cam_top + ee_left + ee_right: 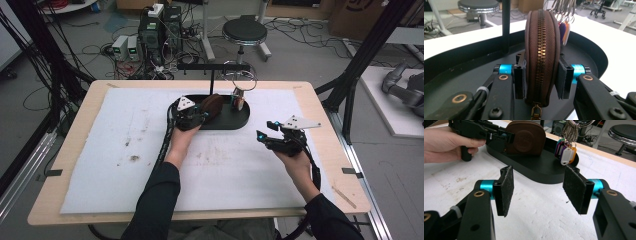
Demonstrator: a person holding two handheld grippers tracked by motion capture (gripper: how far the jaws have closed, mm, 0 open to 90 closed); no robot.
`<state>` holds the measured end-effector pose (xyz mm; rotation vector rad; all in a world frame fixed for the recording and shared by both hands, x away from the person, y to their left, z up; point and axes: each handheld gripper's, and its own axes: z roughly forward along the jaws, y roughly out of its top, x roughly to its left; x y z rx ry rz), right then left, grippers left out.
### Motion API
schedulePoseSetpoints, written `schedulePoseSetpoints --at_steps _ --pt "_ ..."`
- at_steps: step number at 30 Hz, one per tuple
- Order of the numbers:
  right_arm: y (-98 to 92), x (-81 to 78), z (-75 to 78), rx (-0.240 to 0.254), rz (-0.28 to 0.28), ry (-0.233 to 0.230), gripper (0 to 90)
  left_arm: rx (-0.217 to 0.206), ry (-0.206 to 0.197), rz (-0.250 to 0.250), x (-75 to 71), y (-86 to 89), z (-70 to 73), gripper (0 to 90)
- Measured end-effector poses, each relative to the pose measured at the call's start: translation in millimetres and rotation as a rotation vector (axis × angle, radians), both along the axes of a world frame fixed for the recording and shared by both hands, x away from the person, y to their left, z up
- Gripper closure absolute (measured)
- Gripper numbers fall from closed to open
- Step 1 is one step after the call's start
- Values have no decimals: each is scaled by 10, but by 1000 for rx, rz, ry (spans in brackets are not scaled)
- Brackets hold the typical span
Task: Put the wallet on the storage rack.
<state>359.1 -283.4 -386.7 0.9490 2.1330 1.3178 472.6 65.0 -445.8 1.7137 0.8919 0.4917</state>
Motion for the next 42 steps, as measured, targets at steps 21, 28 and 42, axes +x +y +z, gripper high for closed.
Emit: schedulePoseSetpoints --at_steps 21,28,42 --pt "10 -1 -7 -14 2 5 423 132 52 70 -34 66 69 322" --pt "-27 -24 -27 -13 -1 0 417 175 8 91 -146 156 245 285" --pt "-177 -103 -70 15 10 -13 382 6 -27 -56 -771 586 602 258"
